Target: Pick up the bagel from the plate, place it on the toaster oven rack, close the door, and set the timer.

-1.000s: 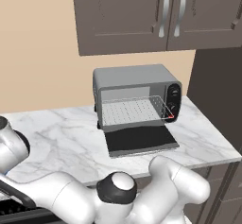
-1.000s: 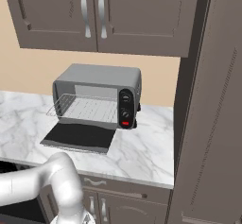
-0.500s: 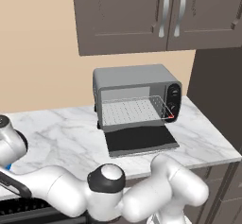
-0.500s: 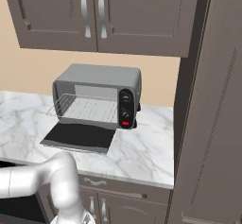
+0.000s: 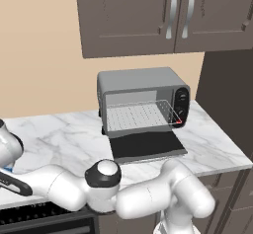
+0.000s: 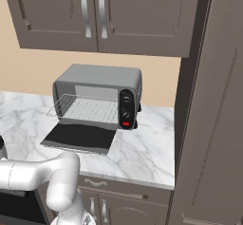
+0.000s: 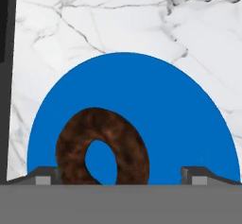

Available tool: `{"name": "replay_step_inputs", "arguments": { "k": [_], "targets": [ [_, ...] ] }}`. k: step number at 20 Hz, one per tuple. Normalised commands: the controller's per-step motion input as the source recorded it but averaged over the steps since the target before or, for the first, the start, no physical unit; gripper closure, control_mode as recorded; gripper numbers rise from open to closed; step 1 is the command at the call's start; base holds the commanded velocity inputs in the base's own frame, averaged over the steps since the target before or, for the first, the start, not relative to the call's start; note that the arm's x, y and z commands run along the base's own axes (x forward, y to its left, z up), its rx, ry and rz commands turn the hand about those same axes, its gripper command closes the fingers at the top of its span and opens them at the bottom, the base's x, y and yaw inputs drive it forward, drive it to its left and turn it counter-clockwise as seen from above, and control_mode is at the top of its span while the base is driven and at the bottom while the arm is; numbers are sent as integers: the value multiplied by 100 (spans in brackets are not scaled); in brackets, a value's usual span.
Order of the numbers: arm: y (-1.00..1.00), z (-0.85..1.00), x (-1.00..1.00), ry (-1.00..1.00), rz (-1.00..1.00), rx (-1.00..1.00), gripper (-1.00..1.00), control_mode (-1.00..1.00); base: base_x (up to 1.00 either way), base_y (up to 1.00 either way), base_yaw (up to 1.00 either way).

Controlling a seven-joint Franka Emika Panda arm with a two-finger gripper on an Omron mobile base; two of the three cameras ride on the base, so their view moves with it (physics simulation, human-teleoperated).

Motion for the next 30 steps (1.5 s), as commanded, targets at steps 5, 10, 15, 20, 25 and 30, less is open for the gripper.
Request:
{"name": "replay_step_inputs", "arguments": {
  "k": [5,10,15,20,25,30],
  "targets": [
    [4,-31,0,9,-6,-3,-100,-100,0,0,0],
    [0,-32,0,7,-7,-7,-100,-100,0,0,0],
    [0,-38,0,6,-6,-8,-100,-100,0,0,0],
    [0,-38,0,9,-4,-8,-100,-100,0,0,0],
    [0,-37,-6,8,-8,-8,100,-100,0,0,0],
    [-16,-12,-18,0,-31,-1,100,-100,0,0,0]
  ]
}}
